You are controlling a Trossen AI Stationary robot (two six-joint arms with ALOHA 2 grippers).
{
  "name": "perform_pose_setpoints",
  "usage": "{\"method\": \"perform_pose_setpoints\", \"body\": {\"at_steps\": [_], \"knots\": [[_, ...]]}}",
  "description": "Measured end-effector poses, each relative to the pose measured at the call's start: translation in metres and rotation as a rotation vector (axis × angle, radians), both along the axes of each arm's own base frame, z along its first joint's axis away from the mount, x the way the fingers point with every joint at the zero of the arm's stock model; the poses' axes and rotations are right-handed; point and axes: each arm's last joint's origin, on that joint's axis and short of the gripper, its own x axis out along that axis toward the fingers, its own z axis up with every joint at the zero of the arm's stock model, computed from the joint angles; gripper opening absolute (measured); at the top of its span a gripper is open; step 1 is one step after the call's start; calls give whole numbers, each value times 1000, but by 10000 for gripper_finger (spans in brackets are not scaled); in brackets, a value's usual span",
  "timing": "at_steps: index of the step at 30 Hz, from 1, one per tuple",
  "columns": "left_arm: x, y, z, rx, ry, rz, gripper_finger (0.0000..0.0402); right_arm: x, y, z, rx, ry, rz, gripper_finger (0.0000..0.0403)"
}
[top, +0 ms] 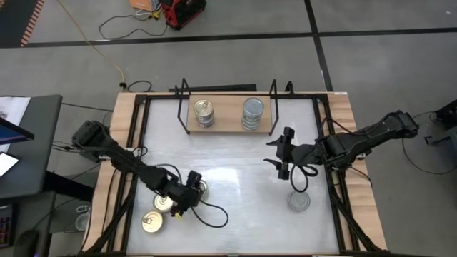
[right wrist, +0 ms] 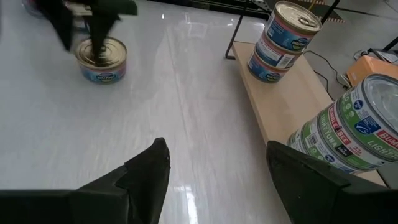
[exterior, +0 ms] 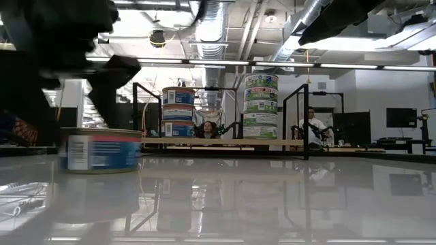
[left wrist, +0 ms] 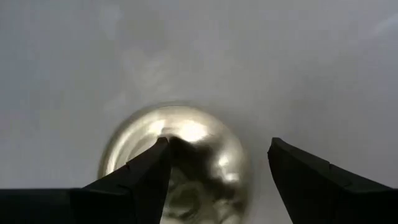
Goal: Stack canned seafood by type on shelf
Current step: Stack the blue pink tuna can on top of the blue pink tuna can on the shelf
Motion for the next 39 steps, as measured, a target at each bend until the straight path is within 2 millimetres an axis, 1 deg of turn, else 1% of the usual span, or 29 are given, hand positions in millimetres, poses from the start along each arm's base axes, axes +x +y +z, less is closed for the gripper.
{"method": "perform_pose_setpoints", "body": {"at_steps": [4,8,14,18,20,25,26,29,34,39], "knots": [[7,-5,-14,234,-42,19,254,0,0,0,1,0,0,292],[13,-3,-20,422,-86,34,254,0,-1,0,0,1,-2,292],[26,17,-25,623,-156,223,254,0,-1,0,1,1,-4,292],[31,30,-24,709,-185,327,254,0,-1,0,2,1,-3,292],[31,33,-19,697,-202,360,254,0,-1,0,2,1,-3,292],[29,32,-3,438,-199,295,251,0,-1,0,2,1,-2,292],[29,33,-2,416,-194,296,247,0,-1,0,2,1,-3,292],[30,40,-3,420,-173,315,233,1,-2,0,4,-1,-8,292],[34,50,-16,431,-94,305,195,1,-2,0,4,-2,-8,292],[36,51,-34,503,-45,319,142,1,-2,0,4,-1,-8,292]]}}
